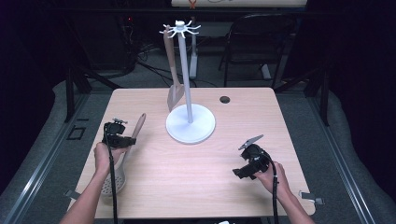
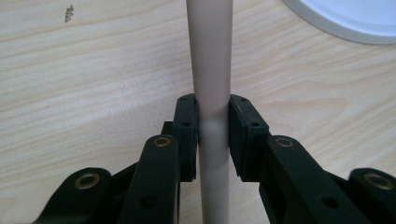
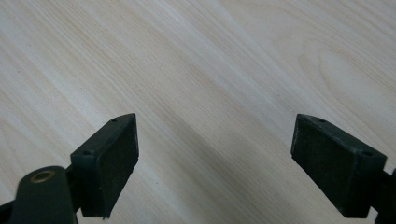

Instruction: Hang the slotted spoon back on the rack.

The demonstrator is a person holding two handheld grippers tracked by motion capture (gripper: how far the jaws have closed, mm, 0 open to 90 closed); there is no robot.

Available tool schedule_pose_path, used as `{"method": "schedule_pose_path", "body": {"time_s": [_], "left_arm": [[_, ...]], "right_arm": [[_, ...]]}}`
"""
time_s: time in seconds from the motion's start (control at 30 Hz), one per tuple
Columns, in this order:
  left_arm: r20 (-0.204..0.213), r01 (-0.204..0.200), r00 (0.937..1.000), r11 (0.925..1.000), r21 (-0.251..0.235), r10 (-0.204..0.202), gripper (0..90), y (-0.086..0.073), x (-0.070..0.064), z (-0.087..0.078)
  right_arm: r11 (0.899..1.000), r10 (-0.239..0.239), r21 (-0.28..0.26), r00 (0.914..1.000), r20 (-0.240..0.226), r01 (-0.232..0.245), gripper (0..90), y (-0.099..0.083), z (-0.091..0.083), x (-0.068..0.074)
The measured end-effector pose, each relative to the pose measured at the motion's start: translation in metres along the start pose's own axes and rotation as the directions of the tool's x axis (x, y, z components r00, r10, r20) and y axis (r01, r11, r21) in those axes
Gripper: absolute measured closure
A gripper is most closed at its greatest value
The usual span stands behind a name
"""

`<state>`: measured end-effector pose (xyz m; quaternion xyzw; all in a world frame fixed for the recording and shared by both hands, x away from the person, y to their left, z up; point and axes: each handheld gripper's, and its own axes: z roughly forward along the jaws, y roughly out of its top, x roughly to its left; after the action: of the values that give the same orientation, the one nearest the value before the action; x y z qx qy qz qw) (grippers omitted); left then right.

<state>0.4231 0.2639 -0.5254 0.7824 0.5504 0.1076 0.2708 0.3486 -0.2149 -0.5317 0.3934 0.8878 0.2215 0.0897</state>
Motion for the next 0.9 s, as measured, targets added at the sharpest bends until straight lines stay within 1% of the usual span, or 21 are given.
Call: {"method": "schedule_pose_path", "body": {"time_s": [0.2, 0.5, 0.67, 0.7, 0.77, 0.87, 0.9], "left_arm": [[0.016, 0.006, 0.9999, 0.9990, -0.043, -0.005, 74.4, -0.001, -0.001, -0.008], [0.023, -0.031, 0.9992, 0.9945, -0.100, 0.034, 74.5, 0.002, -0.008, -0.017], [0.028, -0.039, 0.9987, 0.9924, -0.117, 0.043, 74.5, 0.002, -0.011, -0.019], [0.028, -0.039, 0.9987, 0.9918, -0.122, 0.042, 74.5, 0.002, -0.011, -0.019], [0.031, -0.049, 0.9981, 0.9886, -0.143, 0.054, 74.5, 0.002, -0.011, -0.022], [0.031, -0.044, 0.9982, 0.9817, -0.185, 0.050, 74.5, 0.002, -0.013, -0.026], [0.030, -0.050, 0.9980, 0.9807, -0.189, 0.056, 74.4, 0.002, -0.013, -0.027]], "right_arm": [[1.000, 0.003, -0.004, 1.0000, 0.001, -0.003, 14.6, 0.000, 0.000, 0.000], [1.000, 0.002, -0.003, 1.0000, 0.001, -0.002, 14.6, 0.000, 0.000, 0.000], [1.000, 0.012, -0.012, 0.9999, 0.001, -0.012, 14.6, 0.000, 0.002, 0.001], [1.000, 0.005, -0.004, 1.0000, 0.006, -0.005, 14.6, 0.000, 0.001, 0.000], [1.000, 0.006, -0.003, 1.0000, 0.003, -0.006, 14.6, 0.000, 0.002, 0.001], [1.000, -0.011, -0.001, 0.9999, 0.001, 0.011, 14.5, 0.001, 0.002, 0.001], [1.000, -0.010, 0.002, 0.9999, 0.001, 0.010, 14.5, 0.001, 0.002, 0.001]]}}
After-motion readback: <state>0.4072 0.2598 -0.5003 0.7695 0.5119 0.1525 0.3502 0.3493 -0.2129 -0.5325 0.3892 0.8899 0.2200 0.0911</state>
